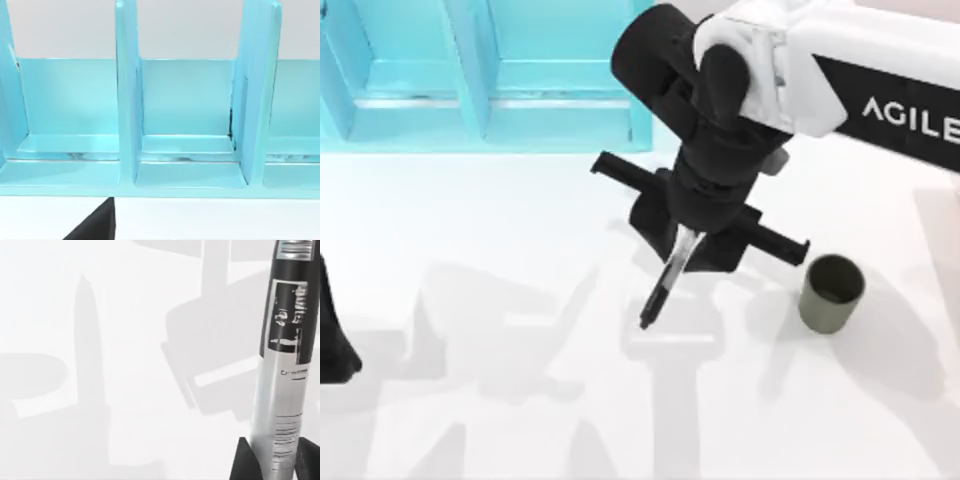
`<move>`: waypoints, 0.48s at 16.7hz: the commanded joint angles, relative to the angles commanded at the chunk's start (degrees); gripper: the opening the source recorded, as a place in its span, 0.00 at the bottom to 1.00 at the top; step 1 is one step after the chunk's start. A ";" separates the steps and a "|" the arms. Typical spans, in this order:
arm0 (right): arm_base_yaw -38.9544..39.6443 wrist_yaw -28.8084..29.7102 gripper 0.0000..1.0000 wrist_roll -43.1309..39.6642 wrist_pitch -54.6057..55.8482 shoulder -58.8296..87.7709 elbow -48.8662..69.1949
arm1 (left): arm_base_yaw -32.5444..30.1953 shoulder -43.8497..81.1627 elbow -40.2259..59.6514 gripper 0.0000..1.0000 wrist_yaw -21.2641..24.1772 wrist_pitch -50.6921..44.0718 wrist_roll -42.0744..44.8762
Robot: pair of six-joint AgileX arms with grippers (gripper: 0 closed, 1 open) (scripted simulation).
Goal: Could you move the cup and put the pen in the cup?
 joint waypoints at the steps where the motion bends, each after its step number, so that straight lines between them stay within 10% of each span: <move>1: -0.30 -0.07 0.00 -0.02 0.14 0.20 0.20 | 0.00 0.00 0.00 1.00 0.00 0.00 0.00; 8: 2.80 11.42 0.00 -10.09 12.73 -4.32 -8.90 | 0.00 0.00 0.00 1.00 0.00 0.00 0.00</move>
